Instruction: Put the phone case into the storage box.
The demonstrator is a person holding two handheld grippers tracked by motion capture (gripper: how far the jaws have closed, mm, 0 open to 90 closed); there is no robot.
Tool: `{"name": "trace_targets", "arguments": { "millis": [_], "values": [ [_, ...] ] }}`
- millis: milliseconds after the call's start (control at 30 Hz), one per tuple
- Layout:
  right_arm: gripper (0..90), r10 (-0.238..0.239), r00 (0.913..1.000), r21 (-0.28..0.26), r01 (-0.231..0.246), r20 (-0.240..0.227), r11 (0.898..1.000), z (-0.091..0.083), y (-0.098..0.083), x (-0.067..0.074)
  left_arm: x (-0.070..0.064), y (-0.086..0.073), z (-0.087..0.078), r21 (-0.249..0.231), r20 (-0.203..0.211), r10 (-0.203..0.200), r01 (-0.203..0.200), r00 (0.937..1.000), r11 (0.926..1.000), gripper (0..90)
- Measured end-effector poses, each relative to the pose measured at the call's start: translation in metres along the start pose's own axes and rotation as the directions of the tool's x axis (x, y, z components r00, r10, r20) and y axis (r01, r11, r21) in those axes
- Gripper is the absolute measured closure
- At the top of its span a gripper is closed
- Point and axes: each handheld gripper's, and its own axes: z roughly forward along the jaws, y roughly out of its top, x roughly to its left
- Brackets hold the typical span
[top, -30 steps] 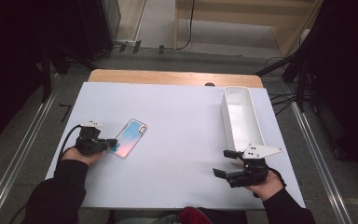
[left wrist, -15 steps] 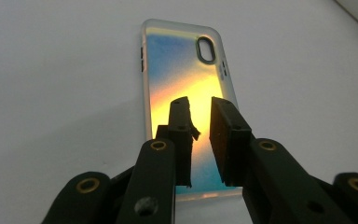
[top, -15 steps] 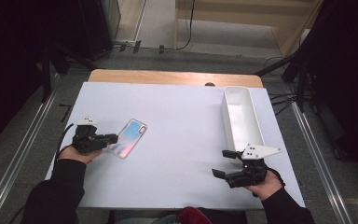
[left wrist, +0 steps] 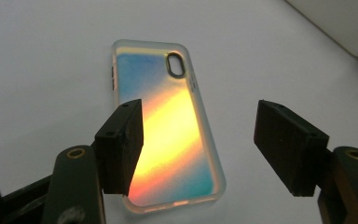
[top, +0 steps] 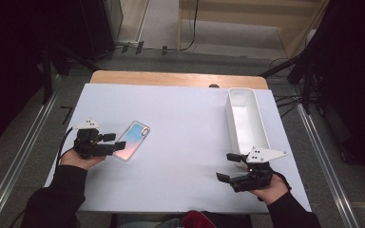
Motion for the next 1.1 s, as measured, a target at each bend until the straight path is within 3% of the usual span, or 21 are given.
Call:
{"name": "trace_targets", "arguments": {
  "millis": [367, 533, 833, 933, 1100],
  "values": [
    [16.4, 0.0, 1.0, 0.004, 0.0, 0.01, 1.0, -0.001, 0.0, 0.0, -0.023, -0.001, -0.004, -0.046, 0.067, 0.06, -0.056, 0.9959, 0.9973, 32.5],
    [16.4, -0.001, 0.9999, -0.001, 0.001, 0.013, 1.0, -0.002, 0.0, -0.001, -0.035, -0.005, -0.002, -0.031, 0.081, 0.084, -0.082, 0.9932, 0.9962, 28.6],
    [16.4, 0.01, 0.9998, 0.003, -0.01, 0.015, 1.0, -0.002, 0.0, -0.001, -0.044, -0.013, -0.007, -0.036, 0.106, 0.09, -0.087, 0.9903, 0.9956, 28.6],
    [16.4, 0.009, 0.9998, 0.002, -0.009, 0.018, 1.0, -0.002, 0.0, -0.001, -0.047, -0.015, -0.007, -0.021, 0.095, 0.103, -0.102, 0.9901, 0.9946, 28.6],
    [16.4, 0.006, 0.9996, 0.005, -0.006, 0.026, 1.0, -0.002, 0.0, -0.002, -0.052, -0.019, -0.006, -0.012, 0.116, 0.105, -0.105, 0.9876, 0.9944, 28.6]
  ]
}}
